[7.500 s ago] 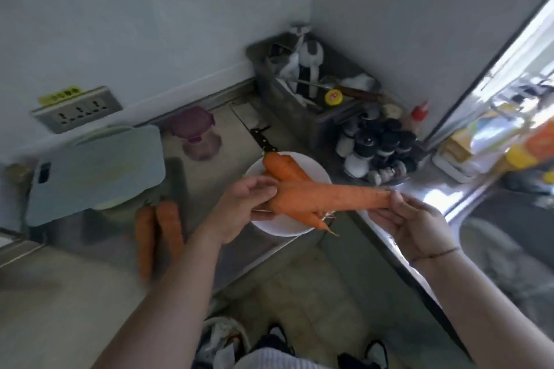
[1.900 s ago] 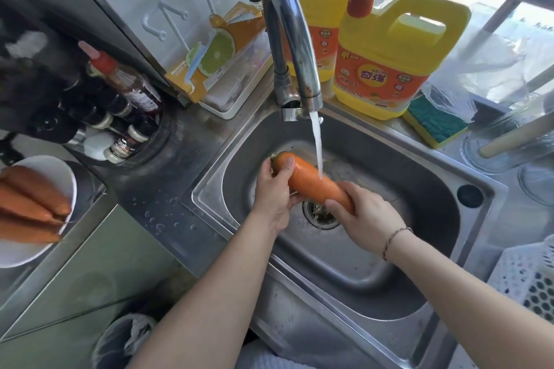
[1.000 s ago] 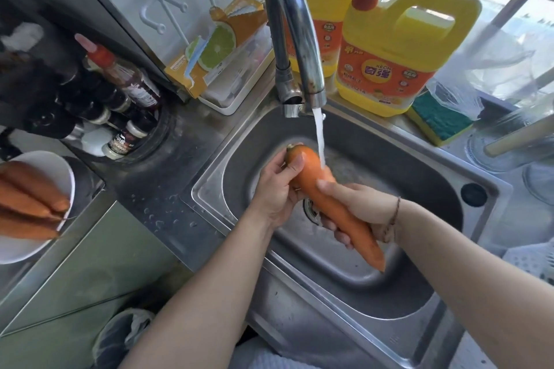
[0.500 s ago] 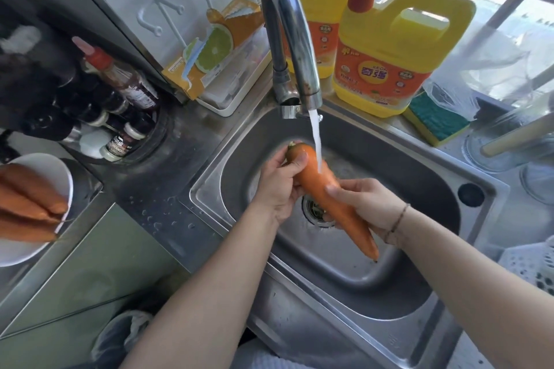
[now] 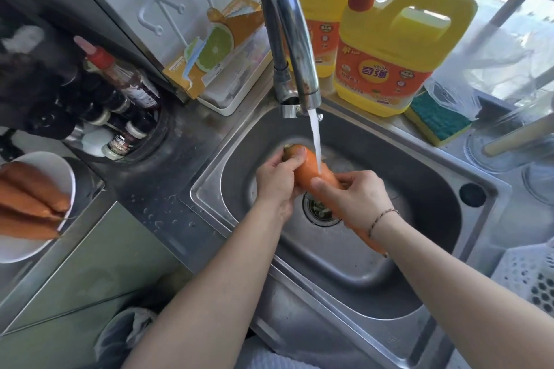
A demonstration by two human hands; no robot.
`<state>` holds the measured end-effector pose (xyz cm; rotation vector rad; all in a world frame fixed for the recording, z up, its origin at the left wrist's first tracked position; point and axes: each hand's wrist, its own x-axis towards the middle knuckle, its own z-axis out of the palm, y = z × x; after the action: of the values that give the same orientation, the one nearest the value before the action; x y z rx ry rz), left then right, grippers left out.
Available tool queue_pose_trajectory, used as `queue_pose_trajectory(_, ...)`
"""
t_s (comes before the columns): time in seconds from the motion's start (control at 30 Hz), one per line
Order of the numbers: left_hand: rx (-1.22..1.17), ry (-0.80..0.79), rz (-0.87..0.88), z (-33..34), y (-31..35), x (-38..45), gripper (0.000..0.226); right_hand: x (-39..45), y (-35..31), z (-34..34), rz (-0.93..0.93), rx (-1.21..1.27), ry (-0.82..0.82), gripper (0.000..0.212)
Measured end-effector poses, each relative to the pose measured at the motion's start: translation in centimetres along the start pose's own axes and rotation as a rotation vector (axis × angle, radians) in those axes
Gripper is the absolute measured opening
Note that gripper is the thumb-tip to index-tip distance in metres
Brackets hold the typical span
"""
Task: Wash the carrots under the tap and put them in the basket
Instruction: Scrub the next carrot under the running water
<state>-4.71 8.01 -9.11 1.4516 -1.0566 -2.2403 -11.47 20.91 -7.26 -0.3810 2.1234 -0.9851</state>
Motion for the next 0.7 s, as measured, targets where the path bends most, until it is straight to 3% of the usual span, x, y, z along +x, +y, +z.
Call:
queue_pose_trajectory(0.07,0.031,-0.028,0.024,-0.3,-0.1,-0.1,0.033,-0.1,-0.3,-0.2,0.052,0.020,-0.037,0.039)
queue_pose_trajectory(0.13,0.047,-0.065,0.049,-0.9,0.6,0.3,0.032,-0.1,-0.3,-1.2,0.061,0.132,-0.194,0.030)
queue_pose_trajectory(0.27,-0.022,-0.128,0.055,-1.6,1.7,1.1,0.014,0.4,0.1,-2.7,0.282,0.735,-0.516,0.041)
queue_pose_trajectory(0.37,-0.101,-0.152,0.047,-1.7,1.6,0.7,0.016,0.8,-0.2,-2.8,0.333,0.671,-0.714,0.045)
queue_pose_trajectory(0.43,-0.114,-0.148,0.055,-1.8,1.5,0.7,0.016,1.2,-0.4,-2.5,0.293,0.544,-0.657,0.047)
queue_pose_trajectory(0.57,-0.075,-0.135,0.078,-1.9,1.8,0.7,0.024,1.0,-0.8,-1.4,-0.067,0.012,-0.230,0.027)
queue_pose_trajectory(0.63,-0.004,-0.140,0.060,-1.6,1.9,0.5,0.034,0.8,-0.2,-0.9,-0.228,-0.245,-0.039,0.039)
queue_pose_trajectory(0.7,0.045,-0.116,0.048,-1.3,2.1,0.5,0.032,0.4,0.2,-0.8,-0.274,-0.298,0.014,0.047)
